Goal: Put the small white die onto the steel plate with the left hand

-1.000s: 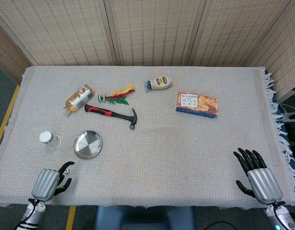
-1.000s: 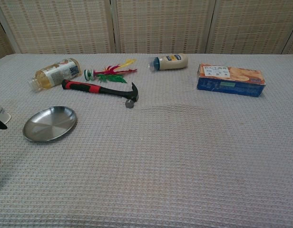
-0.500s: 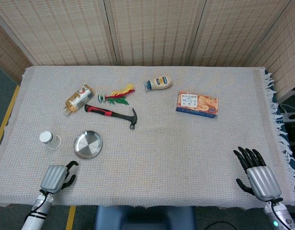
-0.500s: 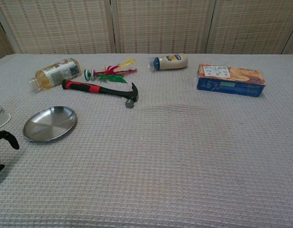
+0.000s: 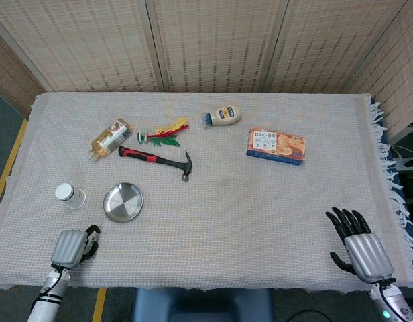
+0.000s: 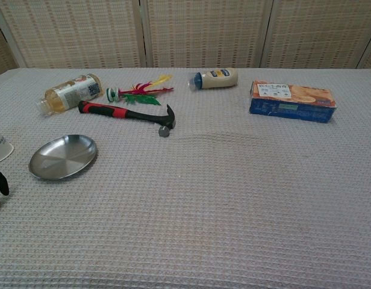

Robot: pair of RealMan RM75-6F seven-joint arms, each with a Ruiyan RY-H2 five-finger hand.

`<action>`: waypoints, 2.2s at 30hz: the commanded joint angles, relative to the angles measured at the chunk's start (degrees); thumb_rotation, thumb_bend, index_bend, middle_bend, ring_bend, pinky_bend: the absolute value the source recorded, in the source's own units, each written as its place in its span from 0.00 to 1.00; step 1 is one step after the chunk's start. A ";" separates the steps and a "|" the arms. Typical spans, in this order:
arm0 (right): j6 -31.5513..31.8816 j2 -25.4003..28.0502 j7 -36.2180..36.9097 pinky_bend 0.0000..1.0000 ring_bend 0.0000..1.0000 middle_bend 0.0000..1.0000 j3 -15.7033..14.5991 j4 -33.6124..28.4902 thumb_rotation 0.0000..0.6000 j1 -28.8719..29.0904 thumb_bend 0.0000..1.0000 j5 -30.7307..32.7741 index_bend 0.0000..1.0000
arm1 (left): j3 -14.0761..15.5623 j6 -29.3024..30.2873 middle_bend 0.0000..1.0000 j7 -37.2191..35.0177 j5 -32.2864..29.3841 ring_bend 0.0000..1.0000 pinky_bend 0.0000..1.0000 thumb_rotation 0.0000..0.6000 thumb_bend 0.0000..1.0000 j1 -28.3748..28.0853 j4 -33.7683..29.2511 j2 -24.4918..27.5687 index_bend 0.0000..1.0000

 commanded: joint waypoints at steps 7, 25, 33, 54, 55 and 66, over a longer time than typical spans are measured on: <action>-0.54 -0.01 -0.27 0.00 0.00 0.00 -0.05 -0.13 1.00 0.19 0.21 0.55 0.00 | 0.08 0.36 1.00 -0.95 -0.33 1.00 1.00 1.00 0.39 0.08 1.29 -0.51 0.47; -1.25 -0.29 -0.90 0.00 0.00 0.00 0.19 0.00 1.00 0.50 0.21 1.92 0.00 | -4.86 1.15 1.00 -1.14 -1.25 1.00 1.00 1.00 0.42 -3.77 -1.40 0.19 0.56; -2.07 -0.67 -1.48 0.00 0.00 0.00 0.62 0.25 1.00 0.84 0.21 3.42 0.00 | -10.28 -5.59 1.00 2.78 -5.51 1.00 1.00 1.00 0.42 -11.04 -0.62 -2.45 0.53; -2.83 -1.10 -2.36 0.00 0.00 0.00 0.82 0.34 1.00 1.20 0.21 5.04 0.00 | -10.42 -10.53 1.00 7.15 -9.33 1.00 1.00 1.00 0.39 -16.98 5.17 -7.28 0.40; -2.79 -1.09 -2.37 0.00 0.00 0.00 0.82 0.32 1.00 1.19 0.21 5.07 0.00 | -10.34 -10.44 1.00 7.49 -9.36 1.00 1.00 1.00 0.39 -17.04 5.06 -7.25 0.39; -2.65 -0.88 -2.23 0.00 0.00 0.00 0.67 0.20 1.00 1.12 0.21 5.09 0.00 | -8.04 -1.17 0.88 7.21 -5.76 0.91 0.97 1.00 0.39 -12.65 -6.64 0.32 0.29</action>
